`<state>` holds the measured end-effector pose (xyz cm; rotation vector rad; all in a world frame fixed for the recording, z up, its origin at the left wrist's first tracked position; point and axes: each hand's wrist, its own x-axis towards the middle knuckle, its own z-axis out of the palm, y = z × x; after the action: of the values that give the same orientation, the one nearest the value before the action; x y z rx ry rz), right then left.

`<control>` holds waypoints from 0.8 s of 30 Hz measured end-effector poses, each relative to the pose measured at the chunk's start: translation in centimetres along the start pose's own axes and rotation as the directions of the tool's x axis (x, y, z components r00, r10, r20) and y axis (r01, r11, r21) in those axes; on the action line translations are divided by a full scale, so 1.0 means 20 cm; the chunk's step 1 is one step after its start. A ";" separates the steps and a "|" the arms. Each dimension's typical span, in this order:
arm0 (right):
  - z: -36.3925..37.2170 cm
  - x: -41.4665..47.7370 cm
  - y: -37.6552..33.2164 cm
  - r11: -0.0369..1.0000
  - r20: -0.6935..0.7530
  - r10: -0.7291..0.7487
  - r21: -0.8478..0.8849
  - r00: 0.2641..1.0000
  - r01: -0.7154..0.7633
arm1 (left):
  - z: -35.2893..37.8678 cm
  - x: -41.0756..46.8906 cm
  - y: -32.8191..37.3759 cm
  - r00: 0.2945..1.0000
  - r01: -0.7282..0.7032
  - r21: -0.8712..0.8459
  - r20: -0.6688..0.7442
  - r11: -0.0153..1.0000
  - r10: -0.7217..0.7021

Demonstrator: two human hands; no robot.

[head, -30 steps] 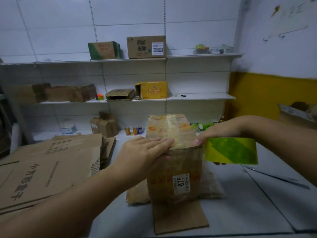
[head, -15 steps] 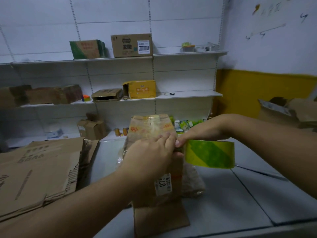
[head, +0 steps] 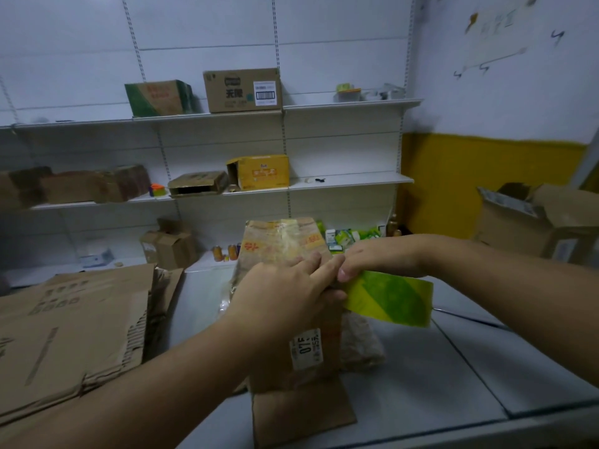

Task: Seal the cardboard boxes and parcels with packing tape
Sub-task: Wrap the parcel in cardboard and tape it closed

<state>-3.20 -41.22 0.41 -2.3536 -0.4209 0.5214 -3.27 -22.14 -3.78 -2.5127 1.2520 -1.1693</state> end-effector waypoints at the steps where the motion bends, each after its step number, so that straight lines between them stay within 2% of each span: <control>1: 0.00 0.00 -0.01 0.998 -0.033 -0.011 -0.058 0.999 0.009 | 0.00 0.00 -0.01 1.000 -0.006 -0.002 -0.010 1.000 0.006; 3: 0.01 -0.02 -0.02 0.993 -0.016 -0.030 -0.115 0.999 0.028 | -0.01 -0.02 -0.02 0.999 -0.041 -0.028 -0.023 0.999 0.040; 8: 0.01 -0.11 -0.05 0.992 0.238 -0.049 -0.101 0.970 0.075 | -0.04 -0.10 -0.08 0.993 -0.108 -0.087 -0.051 0.990 0.104; 10: -0.02 -0.15 0.02 0.994 0.259 -0.039 -0.086 0.965 0.063 | -0.04 -0.12 -0.10 0.992 -0.115 -0.079 -0.064 0.990 0.110; 12: -0.06 -0.19 0.16 0.999 0.300 0.023 0.023 0.954 -0.032 | -0.04 -0.13 -0.11 0.990 -0.125 -0.058 -0.079 0.990 0.120; 14: -0.07 -0.19 0.29 0.984 0.429 0.057 0.129 0.901 -0.123 | -0.04 -0.13 -0.10 0.988 -0.133 -0.062 -0.080 0.989 0.128; 15: -0.06 -0.19 0.34 0.977 0.444 0.078 0.147 0.893 -0.158 | -0.04 -0.12 -0.10 0.988 -0.138 -0.064 -0.081 0.988 0.133; 18: -0.02 -0.20 0.45 0.936 0.232 0.309 0.095 0.922 -0.338 | -0.03 -0.13 -0.11 0.987 -0.141 -0.059 -0.087 0.988 0.135; 21: -0.02 -0.26 0.49 0.835 0.122 0.548 -0.132 0.828 -0.534 | -0.03 -0.13 -0.12 0.987 -0.148 -0.070 -0.076 0.986 0.143; 22: 0.00 -0.27 0.50 0.799 0.096 0.596 -0.172 0.797 -0.577 | -0.03 -0.13 -0.12 0.987 -0.150 -0.071 -0.069 0.986 0.145; 24: 0.06 -0.28 0.51 0.768 -0.005 0.615 -0.225 0.789 -0.600 | -0.04 -0.12 -0.11 0.988 -0.147 -0.076 -0.060 0.986 0.143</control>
<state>-6.97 -50.28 -6.03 -2.6741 0.3071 0.8952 -3.30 -18.79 -3.80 -2.4106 1.4967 -1.1830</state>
